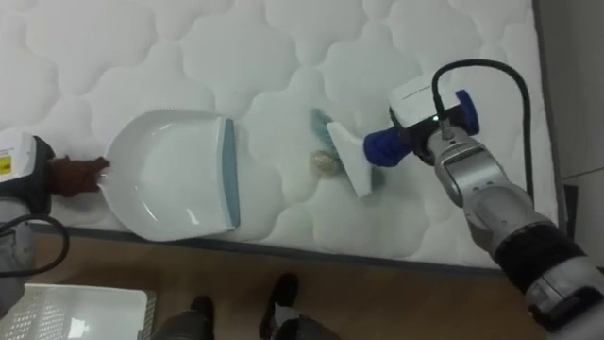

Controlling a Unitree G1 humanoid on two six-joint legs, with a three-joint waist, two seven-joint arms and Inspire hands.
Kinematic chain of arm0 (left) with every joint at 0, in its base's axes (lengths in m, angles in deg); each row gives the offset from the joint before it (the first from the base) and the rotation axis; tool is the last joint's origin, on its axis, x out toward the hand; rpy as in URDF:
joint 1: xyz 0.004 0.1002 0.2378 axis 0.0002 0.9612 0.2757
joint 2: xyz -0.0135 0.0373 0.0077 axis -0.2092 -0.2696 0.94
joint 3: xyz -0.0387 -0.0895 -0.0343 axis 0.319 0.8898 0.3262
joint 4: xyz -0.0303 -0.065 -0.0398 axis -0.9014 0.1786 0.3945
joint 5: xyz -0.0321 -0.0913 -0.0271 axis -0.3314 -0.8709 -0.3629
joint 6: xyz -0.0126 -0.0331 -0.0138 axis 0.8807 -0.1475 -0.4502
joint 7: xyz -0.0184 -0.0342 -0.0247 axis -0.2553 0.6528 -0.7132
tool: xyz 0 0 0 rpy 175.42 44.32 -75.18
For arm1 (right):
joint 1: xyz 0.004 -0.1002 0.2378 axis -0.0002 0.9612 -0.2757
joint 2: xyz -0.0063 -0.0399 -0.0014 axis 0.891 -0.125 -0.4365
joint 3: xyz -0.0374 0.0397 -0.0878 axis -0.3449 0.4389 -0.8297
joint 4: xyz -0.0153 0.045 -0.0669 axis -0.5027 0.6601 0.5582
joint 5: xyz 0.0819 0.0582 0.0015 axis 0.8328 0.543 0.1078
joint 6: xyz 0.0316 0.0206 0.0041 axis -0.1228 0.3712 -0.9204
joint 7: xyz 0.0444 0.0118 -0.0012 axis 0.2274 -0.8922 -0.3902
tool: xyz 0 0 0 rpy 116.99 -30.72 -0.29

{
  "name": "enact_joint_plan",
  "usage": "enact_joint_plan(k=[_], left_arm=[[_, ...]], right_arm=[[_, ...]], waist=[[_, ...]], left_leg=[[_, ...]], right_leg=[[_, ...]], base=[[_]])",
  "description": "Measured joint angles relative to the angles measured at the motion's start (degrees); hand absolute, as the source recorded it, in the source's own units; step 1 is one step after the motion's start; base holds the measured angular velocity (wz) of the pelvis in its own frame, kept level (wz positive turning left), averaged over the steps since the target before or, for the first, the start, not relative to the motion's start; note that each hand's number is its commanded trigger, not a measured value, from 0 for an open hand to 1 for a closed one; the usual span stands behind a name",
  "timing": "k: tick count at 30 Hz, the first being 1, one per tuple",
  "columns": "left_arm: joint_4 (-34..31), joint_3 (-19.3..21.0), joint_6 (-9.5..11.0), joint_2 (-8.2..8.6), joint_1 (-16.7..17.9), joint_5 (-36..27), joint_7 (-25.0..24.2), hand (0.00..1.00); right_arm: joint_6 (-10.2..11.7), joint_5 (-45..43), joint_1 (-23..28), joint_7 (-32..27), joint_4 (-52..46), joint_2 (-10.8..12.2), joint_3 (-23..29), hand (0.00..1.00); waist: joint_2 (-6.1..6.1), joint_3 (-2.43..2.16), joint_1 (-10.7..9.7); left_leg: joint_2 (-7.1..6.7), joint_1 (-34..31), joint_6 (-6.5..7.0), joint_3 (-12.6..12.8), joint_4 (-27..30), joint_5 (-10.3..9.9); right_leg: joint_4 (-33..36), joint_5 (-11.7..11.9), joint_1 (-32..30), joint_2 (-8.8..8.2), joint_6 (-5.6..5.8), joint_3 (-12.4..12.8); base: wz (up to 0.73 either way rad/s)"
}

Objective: Clean bed

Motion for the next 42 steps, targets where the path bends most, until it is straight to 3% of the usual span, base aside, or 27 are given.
enact_joint_plan(k=[3,11,18,23,28,32,36,42], left_arm=[[-0.1,-0.4,-0.7,0.00,0.0,0.0,-0.1,1.00],[-0.3,-1.9,-0.5,0.39,0.0,0.0,-1.0,1.00],[-0.2,-1.8,-0.8,0.83,0.6,0.7,-1.4,1.00],[-0.1,-1.5,-1.4,0.85,0.7,1.2,-2.6,1.00],[-0.2,-1.6,-3.1,2.64,0.9,1.3,-2.6,1.00],[-0.3,-1.5,-3.1,3.83,1.2,1.3,-2.6,1.00],[-0.5,-1.5,-3.1,4.62,1.2,1.3,-3.1,1.00],[-0.5,-0.9,-3.1,4.80,2.0,1.3,-3.1,1.00]], right_arm=[[-0.2,1.4,0.2,1.9,0.0,1.2,0.1,1.00],[0.0,11.5,2.0,5.7,0.4,2.6,-0.1,1.00],[0.0,17.9,2.2,10.6,0.4,4.6,0.1,1.00],[-0.3,24.6,2.3,13.5,1.0,6.1,0.0,1.00],[-0.5,32.1,2.5,17.1,3.2,9.3,0.0,1.00],[-0.4,37.0,2.5,19.6,4.3,9.6,0.1,1.00],[0.5,42.5,2.8,22.3,4.7,9.8,0.0,1.00],[1.4,52.4,2.8,23.8,5.4,12.5,0.8,1.00]], waist=[[0.37,-0.26,0.0],[0.74,-0.06,0.4],[2.83,-0.25,0.9],[3.00,-0.22,0.8],[3.67,-0.36,0.8],[4.77,-0.46,0.4],[4.79,-0.47,0.3],[4.68,-0.54,-0.7]], left_leg=[[-0.01,0.1,-0.02,0.0,0.0,0.0],[-0.09,0.9,0.01,0.0,0.1,0.0],[-0.11,0.9,-0.02,0.3,-0.4,0.0],[-0.10,0.9,-0.06,0.4,-0.5,0.0],[-0.29,0.7,-0.01,0.2,-0.6,0.0],[-1.02,0.6,0.33,-0.6,-0.9,0.3],[-1.80,0.6,0.71,-0.7,-1.1,0.5],[-1.96,0.7,0.88,-0.7,-1.0,0.6]], right_leg=[[0.0,0.0,0.2,-0.02,0.00,0.0],[-0.1,-0.1,1.1,-0.20,0.06,-0.2],[0.0,-0.1,0.7,-0.25,-0.04,-0.1],[0.1,-0.2,0.5,-0.24,-0.06,-0.1],[0.2,-0.4,0.5,-0.53,0.18,-0.5],[0.5,-0.7,0.5,-1.29,0.44,-1.1],[1.9,-1.3,0.0,-2.20,0.85,-1.0],[2.3,-1.5,0.0,-2.50,1.01,-1.0]], base=[[0.00],[0.00],[-0.01],[-0.02],[0.03],[0.13],[0.07],[0.01]])
